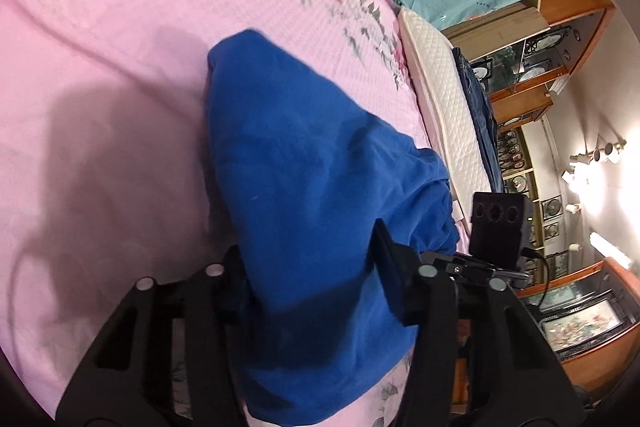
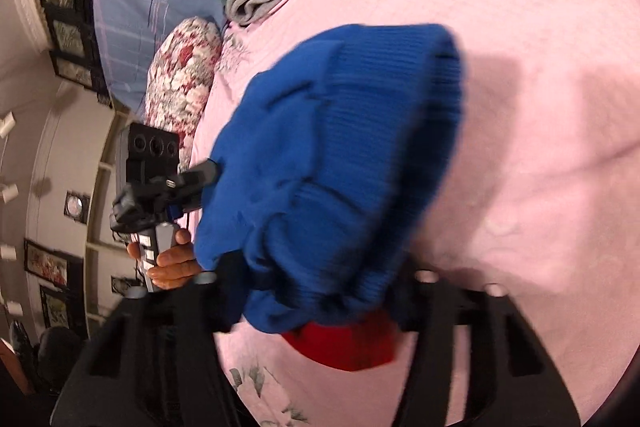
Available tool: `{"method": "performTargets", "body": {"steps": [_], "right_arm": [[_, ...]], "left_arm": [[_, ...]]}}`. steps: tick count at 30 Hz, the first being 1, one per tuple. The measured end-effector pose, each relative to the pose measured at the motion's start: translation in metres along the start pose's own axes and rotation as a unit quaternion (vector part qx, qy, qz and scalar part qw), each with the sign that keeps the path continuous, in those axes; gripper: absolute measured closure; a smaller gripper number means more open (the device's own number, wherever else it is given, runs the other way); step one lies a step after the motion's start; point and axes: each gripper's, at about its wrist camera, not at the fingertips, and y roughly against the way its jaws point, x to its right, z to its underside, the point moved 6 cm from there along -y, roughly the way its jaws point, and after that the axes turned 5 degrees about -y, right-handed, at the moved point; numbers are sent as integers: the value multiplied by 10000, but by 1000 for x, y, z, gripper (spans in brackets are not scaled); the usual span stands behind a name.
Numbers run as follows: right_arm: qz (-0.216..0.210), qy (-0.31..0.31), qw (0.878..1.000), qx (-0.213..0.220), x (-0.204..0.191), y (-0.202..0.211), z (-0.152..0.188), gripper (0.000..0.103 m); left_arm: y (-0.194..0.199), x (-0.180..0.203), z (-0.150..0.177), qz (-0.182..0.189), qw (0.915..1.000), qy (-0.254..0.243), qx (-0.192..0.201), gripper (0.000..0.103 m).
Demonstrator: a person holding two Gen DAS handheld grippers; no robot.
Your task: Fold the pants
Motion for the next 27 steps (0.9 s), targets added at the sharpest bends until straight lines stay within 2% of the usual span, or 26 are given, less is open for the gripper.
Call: {"method": "performTargets", "body": {"steps": [2,4,6,8,10,16,18,22,27], "right_arm": [[121,256,9995,115,-12,3,0,63],[-8,578,9979,306,-32,11,-4,64],[-44,822,9957,417,-44,18,-9,65],[164,741,9961,459,-38,16,-17,64],[292,586,9972,370,-33,8,-19,64],[473,1063,9925,371,-57,16,-22,67],[498,910,9942,279,-50,12,-22,67],[153,511,9981,301,-42,17,-32,69],[332,228,9988,266,-10,15,-42,70]], "left_arm": [[11,10,-1,-17,9996,-191,182,56],[17,12,-3,-14,9995,-206,242,52],[18,6,-4,-96,9995,-169,237,31],[13,-4,-1,-199,9997,40,141,27],[9,-11,4,-213,9996,173,-38,19],[16,-17,13,87,9994,332,12,10],[14,-15,13,84,9994,323,29,5],[-5,1,10,136,9996,225,-123,4],[-21,7,4,173,9994,301,-98,4]]}}
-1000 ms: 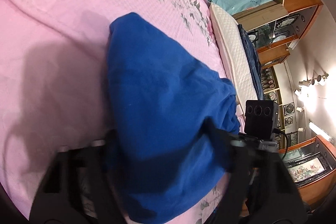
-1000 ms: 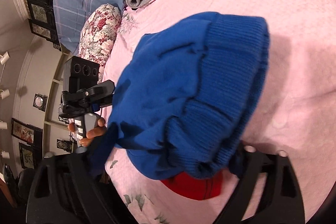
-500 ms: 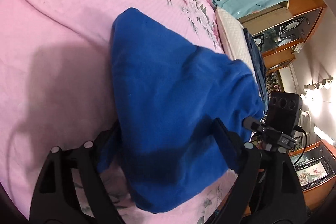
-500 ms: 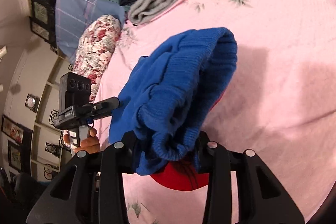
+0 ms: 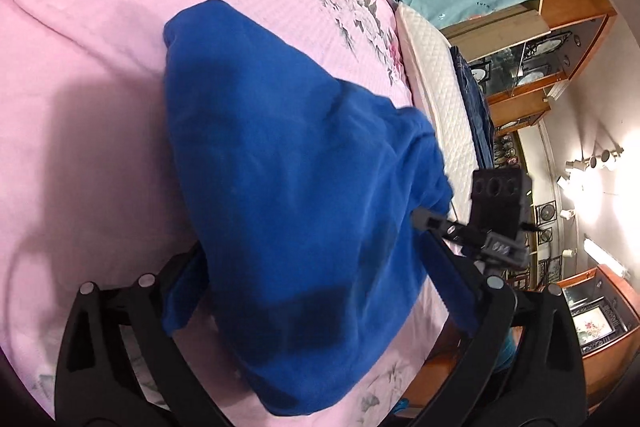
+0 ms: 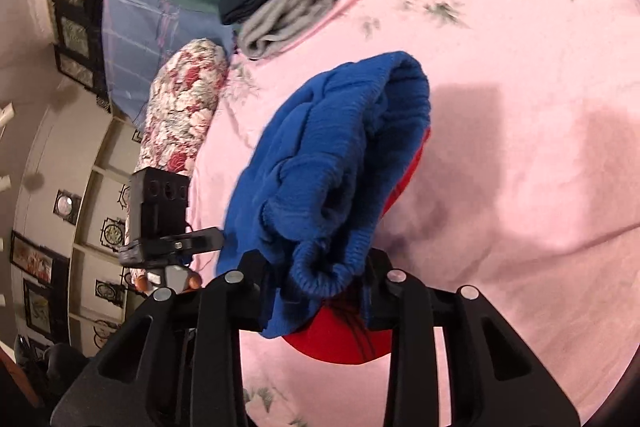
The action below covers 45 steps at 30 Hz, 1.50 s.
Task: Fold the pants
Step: 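Lift the folded bundle with both tools and carry it to the clothes stack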
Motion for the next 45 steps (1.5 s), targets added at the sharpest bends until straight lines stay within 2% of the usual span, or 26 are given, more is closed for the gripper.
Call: {"method": "performTargets", "body": {"steps": [5,7,8,9,11,14,18,23,26,29,33,35,38,41,45], "right_arm": [[-81,-305,9995,-96,26,-4,12,70],[-117,-324,9994,-106,28,-4,13,70],[-135,-312,9994,-110,29,-4,13,70],[-161,-308,9993,-115,29,-4,13,70],[-224,-343,9991,-131,32,-4,13,70],[-302,-376,9988,-127,36,-5,15,70],[-213,-299,9993,-25,34,-5,17,69],[-56,-207,9996,198,19,2,18,70],[-16,135,9995,295,-16,14,20,70],[-5,660,9966,498,-64,33,15,70],[-75,1426,9853,941,-141,67,-10,70],[-69,1778,9768,1189,-182,81,-26,70],[-138,2158,9643,1531,-244,98,-60,70],[-178,2377,9549,1772,-287,105,-90,70],[-225,2448,9463,2097,-325,104,-140,71]], "left_arm": [[-9,8,-1,-115,9999,-61,40,6],[-11,9,-2,-116,9999,-37,55,15],[-12,7,-2,-119,9999,44,33,29],[-11,4,-2,-119,9998,113,65,36],[-9,-2,-2,-71,9997,233,102,43],[-9,-3,0,-85,9995,268,141,51],[-6,5,-1,-297,9993,69,224,62],[13,23,-3,-606,9975,-213,299,70],[47,50,-13,-778,9934,-622,576,71],[99,89,-33,-912,9852,-1044,1010,71],[173,146,-68,-1229,9640,-1616,1719,71],[212,173,-90,-1420,9499,-1843,2089,71],[254,198,-126,-1575,9364,-1926,2474,71],[280,206,-165,-1622,9303,-1837,2730,71],[288,207,-224,-1857,9265,-1719,2786,71]]}}
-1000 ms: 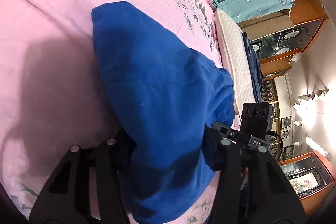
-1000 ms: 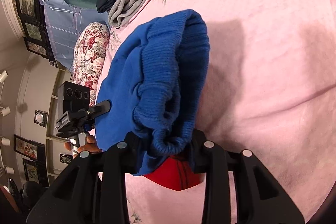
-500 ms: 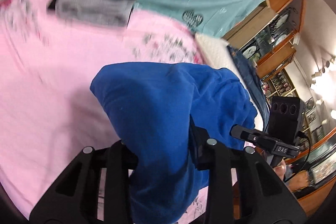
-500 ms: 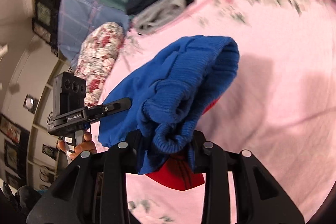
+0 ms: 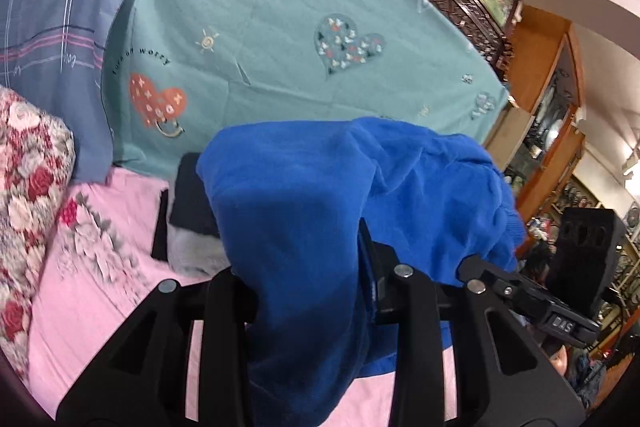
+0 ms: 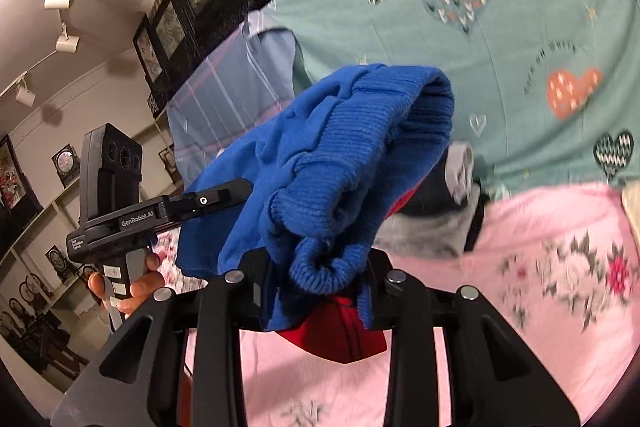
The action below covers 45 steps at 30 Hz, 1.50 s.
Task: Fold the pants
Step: 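Lift the folded bundle with both tools and carry it to the clothes stack, then lower the bundle onto the grey clothes stack and open both tools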
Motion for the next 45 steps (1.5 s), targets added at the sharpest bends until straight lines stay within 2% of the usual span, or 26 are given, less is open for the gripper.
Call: {"method": "performTargets", "body": {"steps": [5,7,11,13,16,18,19,21,22,24,26,28,31,33,34,36,37,38,40,42,45], "right_arm": [[152,12,9997,214,12,-53,-54,71],[159,-51,9997,202,25,-79,-67,71],[212,-385,9990,73,75,-147,-88,71],[257,-600,9979,-55,105,-181,-91,71],[635,-788,9946,-234,160,-234,-92,71],[1102,-1103,9866,-485,206,-266,-77,71],[1317,-1269,9806,-701,227,-282,-65,70],[1663,-1315,9729,-923,260,-307,-40,70],[1675,-1241,9746,-814,268,-313,-35,70],[1525,-1368,9763,-695,274,-314,-36,69],[1648,-1293,9741,-850,273,-319,-44,69],[1705,-1355,9714,-943,274,-325,-49,69],[1668,-1282,9747,-756,274,-325,-43,68],[1716,-970,9778,-714,268,-319,-37,67],[1730,-1018,9768,-749,271,-318,-40,67],[1686,-1361,9729,-803,273,-313,-46,62],[1673,-1520,9710,-784,270,-311,-47,55],[1691,-1613,9692,-780,268,-311,-46,36],[1859,-1497,9681,-768,256,-306,-53,8],[1686,-1146,9781,-417,233,-291,-63,8],[1877,-717,9795,-164,206,-264,-80,8]], "left_arm": [[-63,-44,-48,-390,9991,127,-70,70],[-101,-71,-57,-472,9982,296,-207,70],[-179,-116,-61,-698,9951,425,-550,70],[-223,-142,-54,-721,9932,595,-695,70],[-281,-178,-25,-830,9870,922,-1025,65],[-314,-203,3,-961,9819,1097,-1209,49],[-321,-209,10,-850,9830,1155,-1145,48],[-322,-216,15,-621,9856,1299,-884,44],[-323,-218,14,-627,9854,1322,-874,44],[-325,-220,9,-695,9836,1411,-888,44],[-330,-223,10,-852,9803,1495,-974,43],[-329,-218,15,-997,9834,1266,-829,42],[-324,-209,22,-1050,9861,1104,-667,39],[-318,-207,18,-1038,9841,1244,-731,31],[-316,-206,15,-1074,9828,1295,-768,27],[-303,-196,7,-1208,9815,1302,-719,8],[-296,-192,2,-1254,9821,1264,-619,6],[-287,-187,-2,-1299,9828,1213,-502,4],[-273,-182,-9,-1504,9800,1214,-470,2],[-257,-181,-14,-1736,9752,1292,-460,2],[-221,-165,-20,-2141,9700,1123,-254,2]]}}
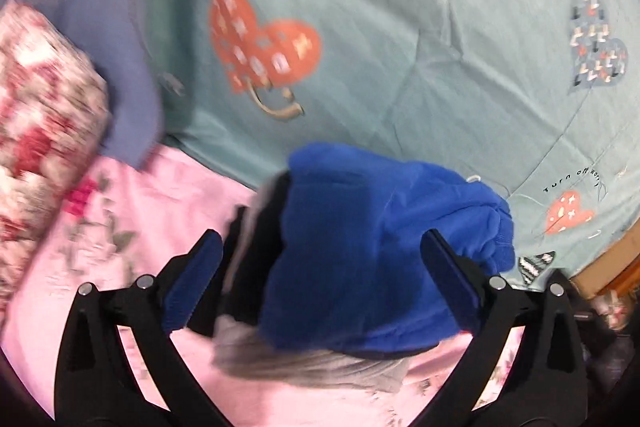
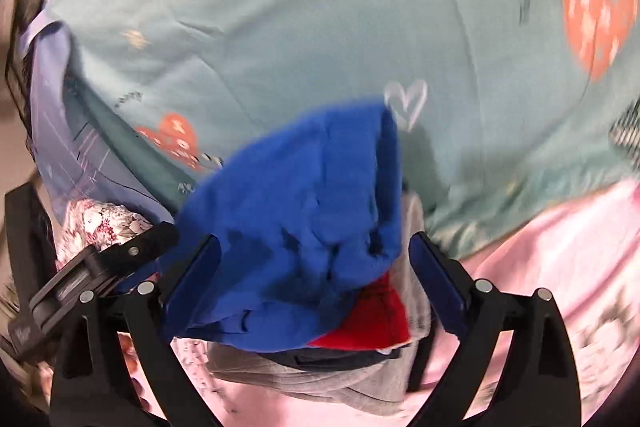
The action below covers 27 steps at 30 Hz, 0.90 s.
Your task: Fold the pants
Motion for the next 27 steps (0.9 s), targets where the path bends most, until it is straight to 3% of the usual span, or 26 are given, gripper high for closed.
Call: {"method": "performTargets", "body": {"steps": [5,8,11,14,17,20,23,27], "right_arm": [[-109,712,9969,319,-42,96,-2,7],[-173,994,9932,574,-55,159,16,2],[-385,1149,9893,810,-61,225,52,1],[-519,1251,9851,1058,-50,275,106,1],[-541,1442,9801,1253,-29,295,169,1],[-361,1381,9802,1370,5,283,231,1],[-114,944,9856,1401,35,261,261,1],[-181,281,9940,1045,61,231,277,1]], "left_arm": [[96,23,17,-208,9903,-1145,755,2],[164,33,52,-319,9755,-1823,1193,2],[219,28,102,-272,9635,-2181,1531,2],[247,21,164,-117,9582,-2401,1549,2],[249,17,218,-271,9532,-2566,1576,2],[225,23,255,-325,9509,-2758,1367,2],[195,31,273,-457,9506,-2879,1071,2],[172,30,279,-677,9507,-2827,1079,2]]}}
